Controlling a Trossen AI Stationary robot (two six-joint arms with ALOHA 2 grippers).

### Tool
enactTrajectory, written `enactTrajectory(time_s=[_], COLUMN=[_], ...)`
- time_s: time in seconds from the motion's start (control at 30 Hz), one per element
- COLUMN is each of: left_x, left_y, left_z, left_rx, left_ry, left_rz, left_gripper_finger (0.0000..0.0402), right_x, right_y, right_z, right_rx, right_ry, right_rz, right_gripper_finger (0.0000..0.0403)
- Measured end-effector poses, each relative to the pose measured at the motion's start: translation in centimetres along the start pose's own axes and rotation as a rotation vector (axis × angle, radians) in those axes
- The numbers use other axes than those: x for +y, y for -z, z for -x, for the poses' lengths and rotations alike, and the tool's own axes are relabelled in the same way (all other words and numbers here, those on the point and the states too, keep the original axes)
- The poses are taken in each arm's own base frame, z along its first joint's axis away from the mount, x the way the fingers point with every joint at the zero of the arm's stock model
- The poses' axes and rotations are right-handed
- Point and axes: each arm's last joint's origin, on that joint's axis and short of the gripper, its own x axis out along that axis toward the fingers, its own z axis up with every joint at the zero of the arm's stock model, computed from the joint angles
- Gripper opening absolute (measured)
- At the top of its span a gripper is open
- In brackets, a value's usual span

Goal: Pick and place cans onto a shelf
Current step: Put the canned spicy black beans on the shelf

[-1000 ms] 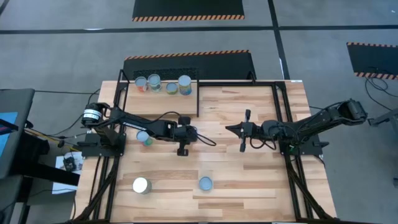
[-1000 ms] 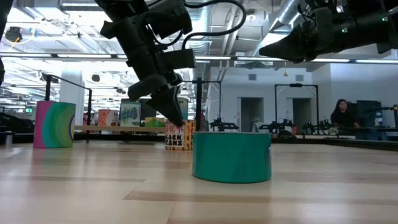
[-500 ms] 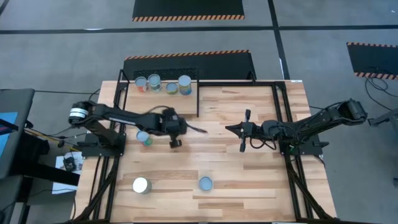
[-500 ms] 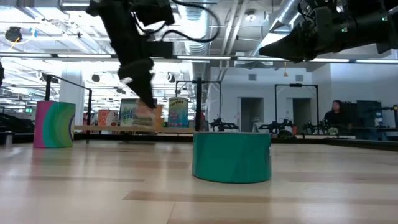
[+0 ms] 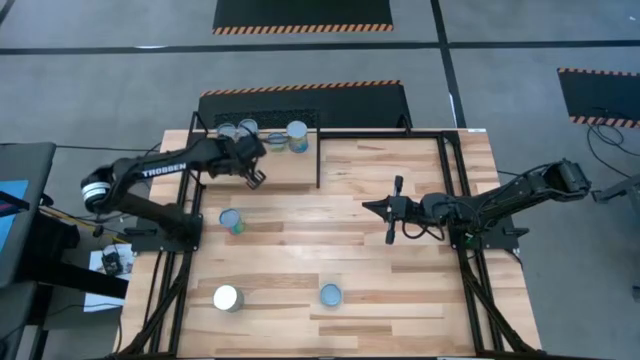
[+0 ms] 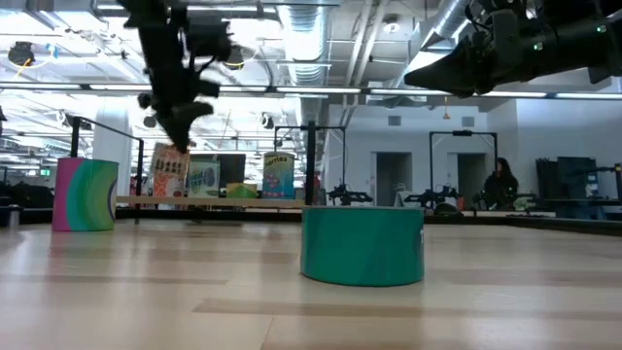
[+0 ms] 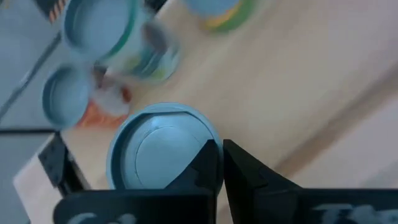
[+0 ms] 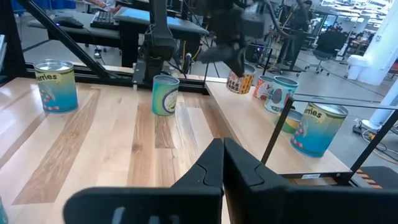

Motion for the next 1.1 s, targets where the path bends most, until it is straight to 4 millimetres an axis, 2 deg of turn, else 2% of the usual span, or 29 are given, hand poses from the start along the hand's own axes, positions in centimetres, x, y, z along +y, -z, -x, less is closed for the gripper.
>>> enactTrajectory(time_s=[0.13,0.37,0.7,1.1], left_x=[1.9,3.2,4.1,5.0], left_y=[0.9,2.0,1.8,1.8], left_z=[-2.3,-4.2,-4.9,-5.2], left_rx=[0.048,0.077,0.039,0.044], left_ry=[-0.041,-0.073,-0.076,-0.083], left_rz=[0.058,0.103,0.131,0.143], left_gripper_finger=[0.0,0.0,0.0001,0.0044], right_x=[0.0,0.0,0.0,0.0], right_y=[-0.1,-0.1,-0.1,-0.1], right_z=[0.0,0.0,0.0,0.0], right_rx=[-0.008,-0.008,-0.008,-0.008], right_ry=[0.001,0.001,0.001,0.001], right_rz=[-0.002,-0.002,-0.003,-0.003], right_gripper_finger=[0.0014,0.0018,0.0014,0.0013])
